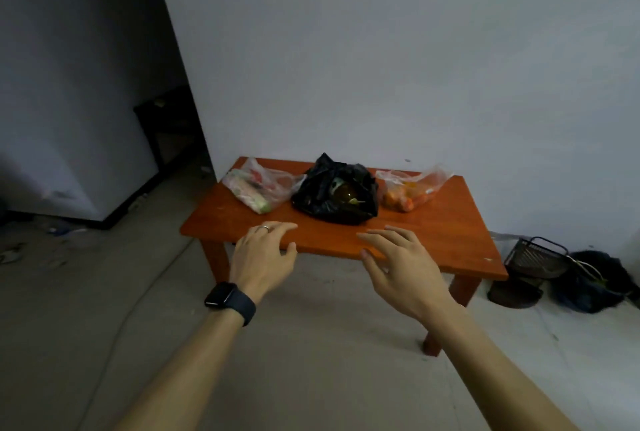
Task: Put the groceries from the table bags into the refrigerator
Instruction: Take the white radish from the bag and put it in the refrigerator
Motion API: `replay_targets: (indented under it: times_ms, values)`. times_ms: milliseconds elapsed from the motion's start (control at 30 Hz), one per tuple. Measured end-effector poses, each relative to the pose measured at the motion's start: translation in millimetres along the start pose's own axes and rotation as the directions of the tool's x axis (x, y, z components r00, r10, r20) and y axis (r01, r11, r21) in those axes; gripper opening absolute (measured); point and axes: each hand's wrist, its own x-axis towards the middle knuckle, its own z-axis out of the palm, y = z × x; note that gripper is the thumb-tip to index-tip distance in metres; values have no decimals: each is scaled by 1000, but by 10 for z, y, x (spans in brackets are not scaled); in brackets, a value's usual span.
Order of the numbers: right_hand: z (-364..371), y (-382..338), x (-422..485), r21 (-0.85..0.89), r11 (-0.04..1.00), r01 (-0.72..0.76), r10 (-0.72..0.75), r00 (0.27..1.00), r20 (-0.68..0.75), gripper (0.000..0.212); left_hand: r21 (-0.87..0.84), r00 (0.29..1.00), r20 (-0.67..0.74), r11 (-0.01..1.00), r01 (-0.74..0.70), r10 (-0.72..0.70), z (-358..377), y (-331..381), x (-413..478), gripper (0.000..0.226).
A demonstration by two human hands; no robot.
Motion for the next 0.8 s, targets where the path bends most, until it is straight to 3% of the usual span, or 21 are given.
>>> replay_targets:
  times_ms: [400,800]
  values:
    - [1440,-73,1990,73,997,-37,26,990,140,43,15,984,101,989,148,-149,324,-1505,1764,37]
    - [2634,-153,3664,80,987,-138,98,921,376,52,-52,915,289,949,310,-283,951,-2715,3280,36]
